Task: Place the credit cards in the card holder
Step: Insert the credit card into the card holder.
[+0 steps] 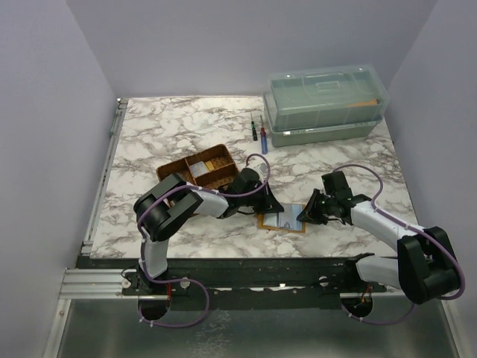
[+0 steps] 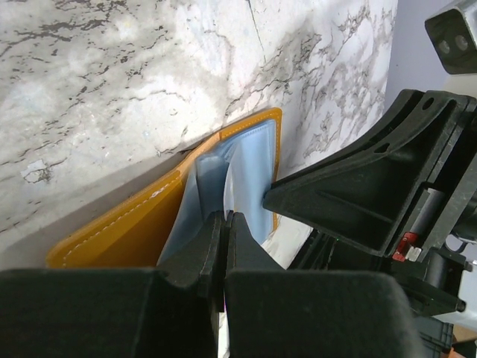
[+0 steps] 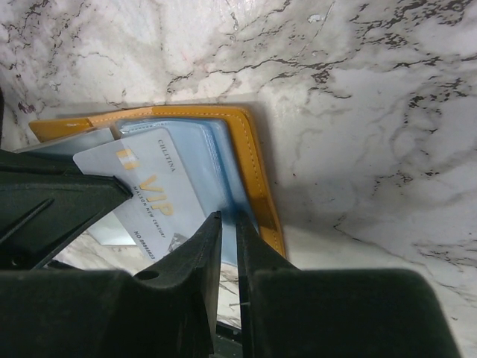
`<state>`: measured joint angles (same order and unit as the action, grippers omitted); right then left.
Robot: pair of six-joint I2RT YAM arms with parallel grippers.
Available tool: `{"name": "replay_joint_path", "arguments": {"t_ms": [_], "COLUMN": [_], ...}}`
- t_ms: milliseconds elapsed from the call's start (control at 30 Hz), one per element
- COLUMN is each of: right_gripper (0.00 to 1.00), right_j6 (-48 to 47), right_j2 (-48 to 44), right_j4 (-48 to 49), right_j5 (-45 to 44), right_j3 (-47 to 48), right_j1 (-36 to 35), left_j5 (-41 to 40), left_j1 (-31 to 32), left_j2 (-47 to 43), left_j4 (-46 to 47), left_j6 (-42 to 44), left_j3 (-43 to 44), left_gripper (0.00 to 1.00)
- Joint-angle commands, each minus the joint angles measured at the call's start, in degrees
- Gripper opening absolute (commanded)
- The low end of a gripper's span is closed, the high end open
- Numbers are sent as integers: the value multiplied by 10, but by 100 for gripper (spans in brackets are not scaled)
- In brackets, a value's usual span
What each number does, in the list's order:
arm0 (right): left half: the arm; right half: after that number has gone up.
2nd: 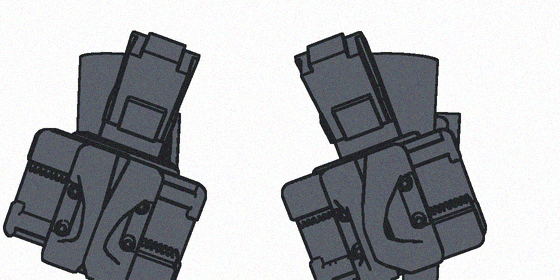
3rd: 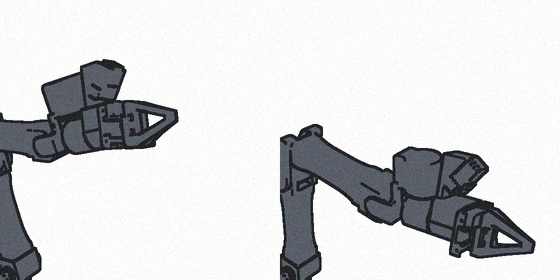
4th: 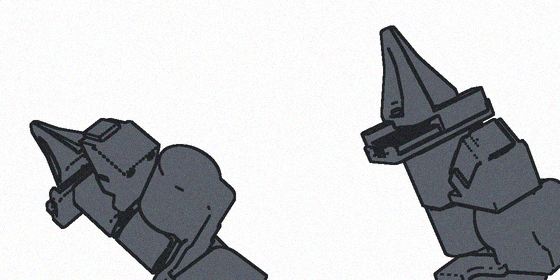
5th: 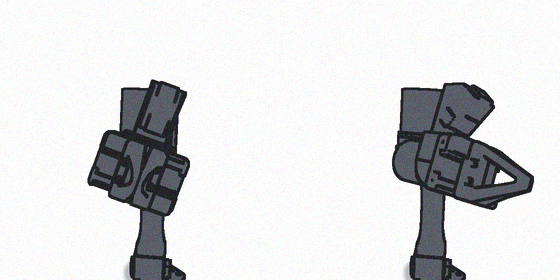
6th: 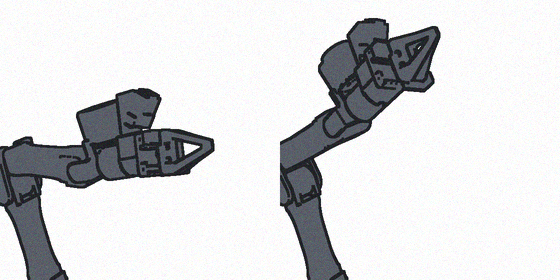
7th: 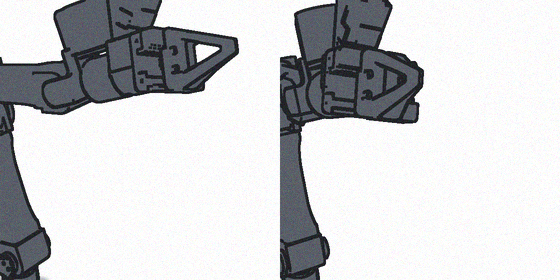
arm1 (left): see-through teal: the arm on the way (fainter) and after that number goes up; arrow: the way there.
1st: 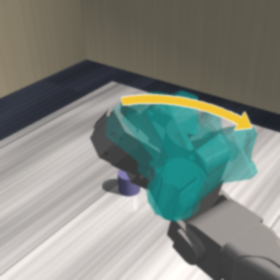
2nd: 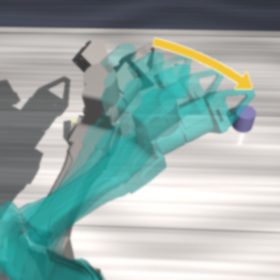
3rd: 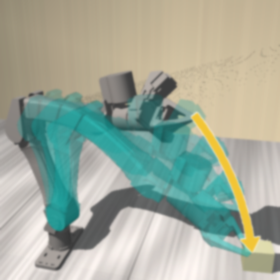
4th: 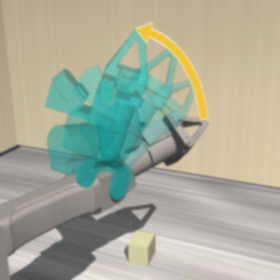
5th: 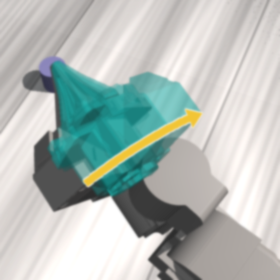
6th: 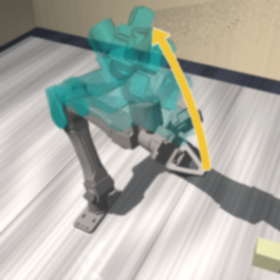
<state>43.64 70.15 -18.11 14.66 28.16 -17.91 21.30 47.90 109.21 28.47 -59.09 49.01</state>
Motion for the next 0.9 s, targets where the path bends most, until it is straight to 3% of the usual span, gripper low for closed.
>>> {"name": "replay_joint_path", "arguments": {"t_ms": [0, 400, 867], "right_gripper": [17, 17, 17], "right_j6": [3, -14, -11], "right_j2": [1, 5, -11], "right_j4": [-7, -28, -27], "right_j5": [2, -20, -8], "right_j3": [-4, 8, 10], "right_j1": [-1, -1, -1], "left_j5": [-34, -79, -43], "left_j1": [12, 25, 74], "left_j2": [17, -22, 27], "left_j4": [2, -188, -208], "left_j6": [15, 91, 102], "left_j3": [9, 59, 144], "left_gripper": [0, 43, 50]}}
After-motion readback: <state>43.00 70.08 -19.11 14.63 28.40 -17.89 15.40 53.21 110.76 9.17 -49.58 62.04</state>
